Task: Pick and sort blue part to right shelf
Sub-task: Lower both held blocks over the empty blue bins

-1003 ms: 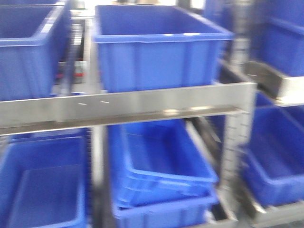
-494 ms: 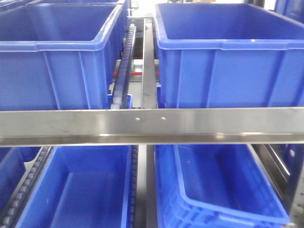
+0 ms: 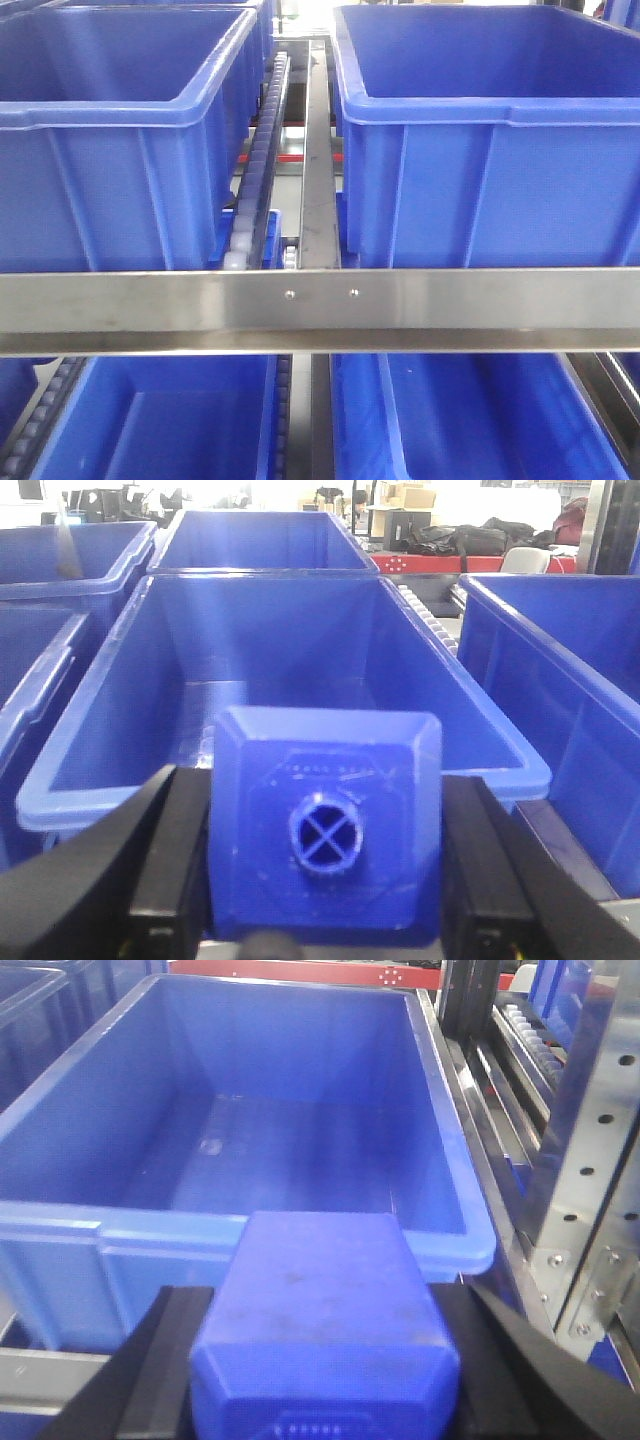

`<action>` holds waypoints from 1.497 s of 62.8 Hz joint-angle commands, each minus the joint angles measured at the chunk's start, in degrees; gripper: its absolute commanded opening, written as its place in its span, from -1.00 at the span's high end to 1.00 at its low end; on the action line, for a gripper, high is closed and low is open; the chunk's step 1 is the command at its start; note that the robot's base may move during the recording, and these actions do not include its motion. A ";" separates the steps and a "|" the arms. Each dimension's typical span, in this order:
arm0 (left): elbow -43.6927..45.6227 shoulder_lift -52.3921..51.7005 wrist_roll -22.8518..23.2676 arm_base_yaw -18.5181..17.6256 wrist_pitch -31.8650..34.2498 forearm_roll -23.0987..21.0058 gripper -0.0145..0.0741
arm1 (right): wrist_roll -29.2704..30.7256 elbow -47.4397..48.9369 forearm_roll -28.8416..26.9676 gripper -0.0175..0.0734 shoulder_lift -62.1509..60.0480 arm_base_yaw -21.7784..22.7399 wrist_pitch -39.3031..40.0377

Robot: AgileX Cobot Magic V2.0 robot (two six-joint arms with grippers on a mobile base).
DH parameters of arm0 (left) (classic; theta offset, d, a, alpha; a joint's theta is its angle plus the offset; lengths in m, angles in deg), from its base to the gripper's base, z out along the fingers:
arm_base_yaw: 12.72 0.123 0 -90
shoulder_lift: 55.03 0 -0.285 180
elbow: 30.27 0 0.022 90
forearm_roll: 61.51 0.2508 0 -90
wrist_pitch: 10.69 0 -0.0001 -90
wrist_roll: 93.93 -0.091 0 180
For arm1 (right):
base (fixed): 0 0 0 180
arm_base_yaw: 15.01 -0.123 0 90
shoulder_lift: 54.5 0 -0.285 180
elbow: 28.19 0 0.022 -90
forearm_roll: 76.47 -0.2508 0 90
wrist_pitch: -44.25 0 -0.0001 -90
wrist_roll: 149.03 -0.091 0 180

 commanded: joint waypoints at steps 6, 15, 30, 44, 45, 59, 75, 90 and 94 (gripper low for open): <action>1.81 0.56 0.03 0.13 5.12 0.28 -0.24 | 0.17 1.69 0.64 -0.22 0.34 0.19 5.16; 1.81 0.56 0.03 0.13 5.12 0.28 -0.24 | 0.17 1.69 0.64 -0.22 0.34 0.19 5.16; 1.81 0.56 0.03 0.13 5.12 0.28 -0.24 | 0.17 1.69 0.64 -0.22 0.34 0.19 5.16; 1.81 0.56 0.03 0.13 5.12 0.28 -0.24 | 0.17 1.69 0.64 -0.22 0.34 0.19 5.16; 1.81 0.56 0.03 0.13 5.12 0.28 -0.24 | 0.17 1.69 0.64 -0.22 0.34 0.19 5.16; 1.81 0.56 0.03 0.13 5.12 0.28 -0.24 | 0.17 1.79 0.64 -0.22 0.34 0.19 7.14; 1.81 0.56 0.03 0.13 6.07 0.28 -0.24 | 0.17 1.79 0.64 -0.22 0.34 0.19 8.27; 1.81 0.56 0.03 0.13 6.95 0.28 -0.24 | 0.17 1.74 0.64 -0.22 0.45 0.19 8.80; 1.81 0.67 0.03 0.13 8.95 0.28 -0.24 | 0.17 1.79 0.64 -0.22 0.45 0.19 9.99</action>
